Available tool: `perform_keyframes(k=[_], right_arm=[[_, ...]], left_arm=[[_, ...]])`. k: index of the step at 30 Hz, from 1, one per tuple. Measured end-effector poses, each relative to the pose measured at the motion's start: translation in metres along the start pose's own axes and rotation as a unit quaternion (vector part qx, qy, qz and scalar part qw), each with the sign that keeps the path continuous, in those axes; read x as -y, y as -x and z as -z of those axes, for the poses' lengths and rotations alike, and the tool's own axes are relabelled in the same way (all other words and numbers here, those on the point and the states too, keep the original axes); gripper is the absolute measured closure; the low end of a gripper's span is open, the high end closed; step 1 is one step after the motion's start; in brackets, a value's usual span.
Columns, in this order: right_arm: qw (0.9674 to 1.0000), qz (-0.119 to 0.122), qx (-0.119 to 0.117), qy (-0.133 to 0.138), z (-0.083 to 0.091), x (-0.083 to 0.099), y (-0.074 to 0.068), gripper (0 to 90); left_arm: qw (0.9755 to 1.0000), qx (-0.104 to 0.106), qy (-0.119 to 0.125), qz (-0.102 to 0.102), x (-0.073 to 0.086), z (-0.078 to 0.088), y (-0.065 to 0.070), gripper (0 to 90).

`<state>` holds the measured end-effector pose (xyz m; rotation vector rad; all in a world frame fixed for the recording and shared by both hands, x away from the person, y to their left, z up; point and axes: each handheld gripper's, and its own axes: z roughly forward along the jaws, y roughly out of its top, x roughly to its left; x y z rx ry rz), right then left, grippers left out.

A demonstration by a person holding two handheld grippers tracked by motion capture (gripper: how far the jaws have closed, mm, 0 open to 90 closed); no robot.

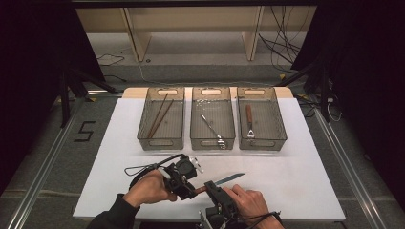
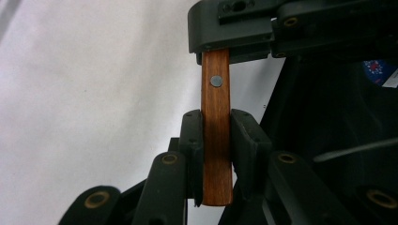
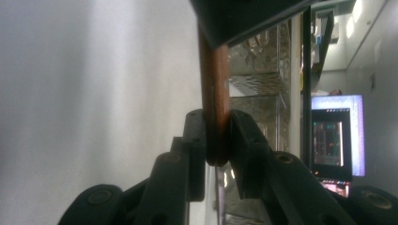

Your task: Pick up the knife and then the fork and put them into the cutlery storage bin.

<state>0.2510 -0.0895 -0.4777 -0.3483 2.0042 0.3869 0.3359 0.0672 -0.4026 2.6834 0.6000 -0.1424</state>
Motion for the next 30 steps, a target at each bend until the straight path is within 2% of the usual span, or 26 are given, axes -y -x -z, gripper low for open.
perform_keyframes(k=[2,4,5,6,11,15,19,25,29,30], right_arm=[[1.0,0.001,-0.003,-0.008,0.001,-0.001,-0.002,79.2],[1.0,-0.001,-0.003,-0.004,0.0,0.0,0.0,79.5],[1.0,0.003,-0.004,-0.005,0.001,0.001,0.002,79.6],[0.9999,-0.005,-0.003,-0.011,0.002,0.002,0.001,79.7],[0.9999,-0.009,-0.003,-0.012,0.004,0.007,0.005,79.7],[0.9998,-0.015,0.0,-0.014,0.005,0.01,0.007,79.8],[0.9994,-0.029,0.003,-0.019,0.006,0.017,0.012,79.8],[0.996,-0.087,0.003,-0.022,0.012,0.033,0.031,79.8],[0.99,-0.139,-0.004,-0.025,0.015,0.048,0.049,79.8],[0.9856,-0.167,-0.01,-0.026,0.016,0.052,0.054,79.8]], left_arm=[[1.0,-0.001,0.006,0.002,0.0,0.001,-0.001,73.9],[0.9999,-0.006,0.014,0.007,0.001,0.004,-0.002,71.6],[0.9997,-0.009,0.018,0.011,0.001,0.006,-0.003,66.7],[0.9995,-0.015,0.023,0.015,0.002,0.008,-0.004,60.5],[0.9982,-0.018,0.051,0.027,0.009,0.023,-0.011,53.0],[0.9974,-0.032,0.056,0.031,0.014,0.031,-0.015,46.4],[0.9951,-0.048,0.074,0.045,0.022,0.039,-0.022,39.3],[0.9885,-0.07,0.119,0.061,0.035,0.044,-0.031,30.2],[0.9815,-0.084,0.157,0.071,0.045,0.041,-0.035,27.3],[0.9795,-0.088,0.165,0.075,0.048,0.039,-0.035,26.4]])
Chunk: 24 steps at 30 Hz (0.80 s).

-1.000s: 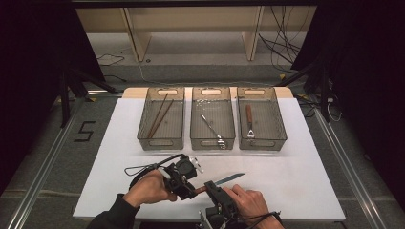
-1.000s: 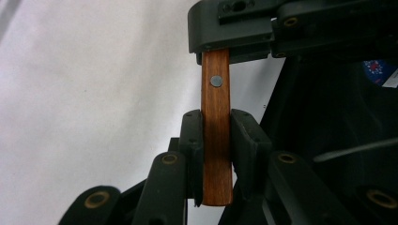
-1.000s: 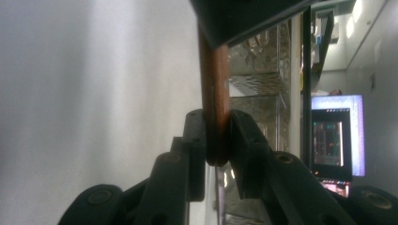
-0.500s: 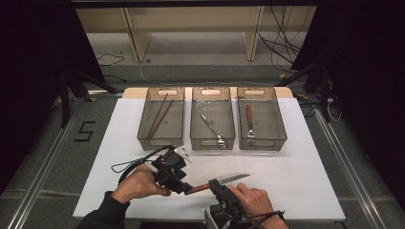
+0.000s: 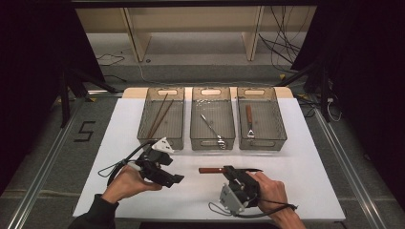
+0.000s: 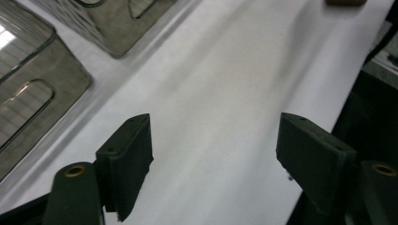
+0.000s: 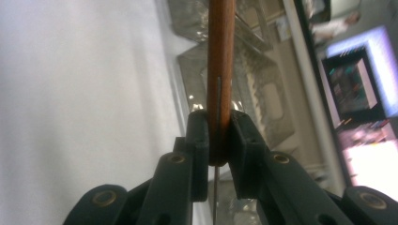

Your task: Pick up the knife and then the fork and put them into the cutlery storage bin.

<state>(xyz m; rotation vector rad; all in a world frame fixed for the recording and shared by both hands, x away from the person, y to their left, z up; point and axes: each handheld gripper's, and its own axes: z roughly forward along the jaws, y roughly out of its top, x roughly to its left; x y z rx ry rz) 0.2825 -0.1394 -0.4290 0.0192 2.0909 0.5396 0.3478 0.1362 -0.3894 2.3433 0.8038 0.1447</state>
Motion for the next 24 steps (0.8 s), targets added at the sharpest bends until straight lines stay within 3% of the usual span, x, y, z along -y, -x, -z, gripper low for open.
perform_keyframes(k=[3,5,8,9,10,11,15,18,19,22,24], right_arm=[[0.9979,-0.063,-0.014,-0.002,0.003,0.008,0.02,79.7],[0.993,-0.116,-0.024,0.007,0.003,0.015,0.035,79.7],[0.979,-0.197,-0.049,0.02,0.003,0.025,0.06,79.8],[0.9724,-0.224,-0.06,0.023,0.003,0.029,0.068,79.7],[0.9649,-0.252,-0.068,0.028,0.002,0.033,0.077,79.7],[0.9549,-0.283,-0.083,0.031,0.002,0.037,0.086,79.8],[0.908,-0.398,-0.124,0.045,-0.005,0.056,0.12,79.7],[0.8802,-0.452,-0.137,0.048,-0.013,0.07,0.141,79.7],[0.8692,-0.471,-0.143,0.048,-0.015,0.074,0.147,79.7],[0.8408,-0.518,-0.151,0.046,-0.025,0.087,0.163,79.7],[0.8261,-0.54,-0.155,0.043,-0.03,0.094,0.171,79.7]], left_arm=[[0.9996,-0.011,0.023,0.009,0.009,-0.002,-0.004,24.8],[0.999,-0.015,0.04,0.016,0.015,-0.003,-0.006,23.8],[0.9977,-0.023,0.059,0.023,0.024,-0.006,-0.008,23.0],[0.9972,-0.024,0.065,0.027,0.027,-0.008,-0.008,22.4],[0.997,-0.026,0.067,0.026,0.03,-0.01,-0.009,22.3],[0.9967,-0.029,0.071,0.026,0.032,-0.011,-0.008,21.7],[0.9946,-0.04,0.093,0.025,0.042,-0.015,-0.008,20.9],[0.9931,-0.047,0.105,0.022,0.048,-0.017,-0.008,20.4],[0.9925,-0.05,0.109,0.024,0.051,-0.017,-0.008,20.2],[0.9907,-0.056,0.121,0.024,0.057,-0.018,-0.008,19.8],[0.9894,-0.06,0.129,0.027,0.061,-0.017,-0.008,19.9]])
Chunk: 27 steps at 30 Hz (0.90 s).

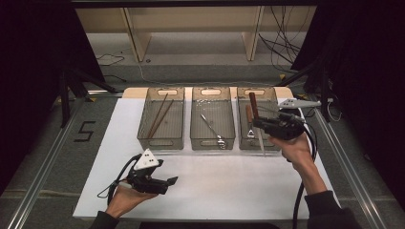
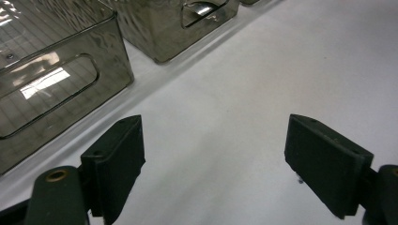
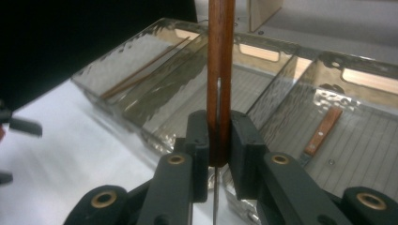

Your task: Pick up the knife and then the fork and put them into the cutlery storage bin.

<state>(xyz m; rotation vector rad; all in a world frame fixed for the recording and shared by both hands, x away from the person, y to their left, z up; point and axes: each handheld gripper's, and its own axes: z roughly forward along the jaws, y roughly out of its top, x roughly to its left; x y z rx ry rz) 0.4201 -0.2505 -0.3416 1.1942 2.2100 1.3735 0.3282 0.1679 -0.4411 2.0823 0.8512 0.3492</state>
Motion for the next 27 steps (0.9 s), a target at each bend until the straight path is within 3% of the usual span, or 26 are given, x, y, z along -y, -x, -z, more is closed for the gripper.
perform_keyframes(k=[12,21,27], right_arm=[[0.9967,-0.08,0.006,-0.005,-0.013,-0.025,0.036,79.7],[0.992,-0.12,0.038,0.0,-0.023,-0.034,0.063,79.7],[0.988,-0.142,0.06,-0.013,-0.034,-0.031,0.077,79.7]], left_arm=[[0.9999,-0.007,0.01,0.005,0.009,0.003,-0.001,19.2],[0.9996,-0.003,0.028,0.003,0.011,0.005,0.002,17.4],[0.9988,0.004,0.049,0.007,0.012,0.008,0.003,16.7]])
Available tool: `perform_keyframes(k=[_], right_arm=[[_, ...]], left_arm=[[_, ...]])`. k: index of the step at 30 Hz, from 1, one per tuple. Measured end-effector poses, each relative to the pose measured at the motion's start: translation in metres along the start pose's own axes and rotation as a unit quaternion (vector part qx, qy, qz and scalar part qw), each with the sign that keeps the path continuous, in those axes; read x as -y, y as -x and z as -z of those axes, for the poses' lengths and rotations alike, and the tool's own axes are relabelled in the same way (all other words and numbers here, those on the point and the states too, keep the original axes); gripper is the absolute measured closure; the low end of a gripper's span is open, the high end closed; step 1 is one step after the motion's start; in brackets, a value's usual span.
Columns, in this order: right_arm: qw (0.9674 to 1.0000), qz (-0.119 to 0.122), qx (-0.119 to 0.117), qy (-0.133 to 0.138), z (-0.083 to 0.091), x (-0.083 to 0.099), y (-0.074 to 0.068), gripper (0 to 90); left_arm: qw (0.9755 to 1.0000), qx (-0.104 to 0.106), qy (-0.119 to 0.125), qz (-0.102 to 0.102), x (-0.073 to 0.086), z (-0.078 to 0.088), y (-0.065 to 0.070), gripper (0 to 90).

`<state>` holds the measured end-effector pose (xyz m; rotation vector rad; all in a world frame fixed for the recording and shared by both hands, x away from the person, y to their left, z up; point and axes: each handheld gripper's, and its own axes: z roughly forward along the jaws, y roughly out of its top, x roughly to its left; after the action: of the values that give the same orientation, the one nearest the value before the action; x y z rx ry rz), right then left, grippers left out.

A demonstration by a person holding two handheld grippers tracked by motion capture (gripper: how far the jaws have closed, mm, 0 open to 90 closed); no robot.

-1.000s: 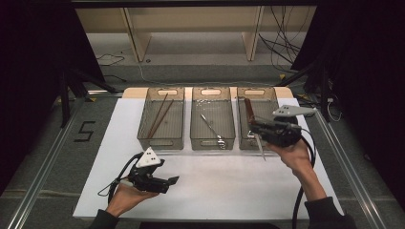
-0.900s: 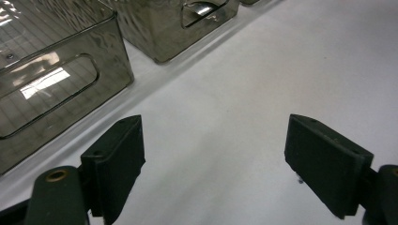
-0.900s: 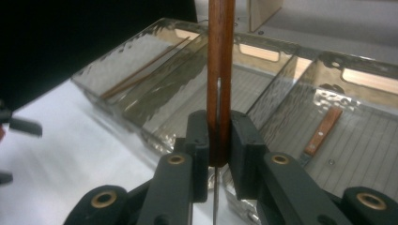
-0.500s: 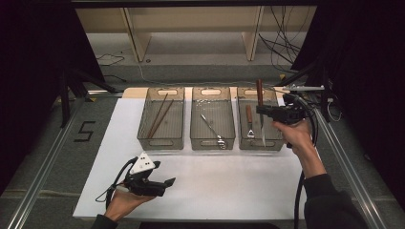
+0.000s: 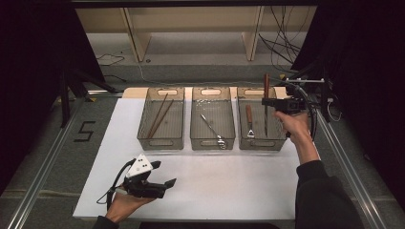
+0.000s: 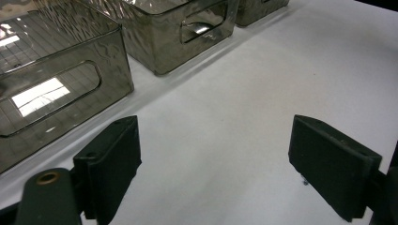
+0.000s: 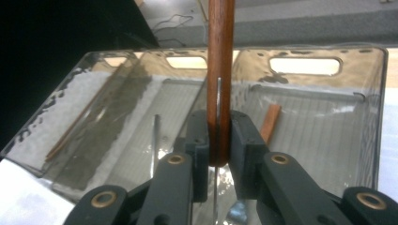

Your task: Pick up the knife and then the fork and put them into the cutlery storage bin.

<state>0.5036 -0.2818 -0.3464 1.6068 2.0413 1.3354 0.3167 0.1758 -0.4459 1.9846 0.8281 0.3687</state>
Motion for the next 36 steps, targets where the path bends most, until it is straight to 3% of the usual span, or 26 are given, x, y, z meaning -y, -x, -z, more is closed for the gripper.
perform_keyframes(k=[7,20,23,28,33,36], right_arm=[[0.9998,-0.015,0.014,-0.007,-0.012,0.001,0.008,79.7],[0.9981,-0.031,0.046,-0.028,-0.033,0.014,0.014,79.0],[0.9977,-0.026,0.053,-0.032,-0.036,0.017,0.013,78.3],[0.9965,-0.032,0.067,-0.038,-0.038,0.02,0.014,67.1],[0.9975,-0.021,0.061,-0.029,-0.031,0.018,0.007,60.2],[0.9981,-0.005,0.057,-0.022,-0.025,0.019,0.0,51.6]], left_arm=[[0.9999,0.0,0.012,0.008,0.001,0.001,-0.001,16.5],[0.9999,0.004,0.009,0.004,0.002,0.0,0.001,16.2],[0.9999,0.005,0.008,0.006,0.002,-0.001,0.002,16.2],[0.9999,0.006,0.008,0.005,0.002,-0.001,0.002,16.2],[0.9999,0.005,0.008,0.009,0.002,-0.001,0.001,16.1],[0.9999,0.006,0.009,0.014,0.002,0.0,-0.001,16.0]])
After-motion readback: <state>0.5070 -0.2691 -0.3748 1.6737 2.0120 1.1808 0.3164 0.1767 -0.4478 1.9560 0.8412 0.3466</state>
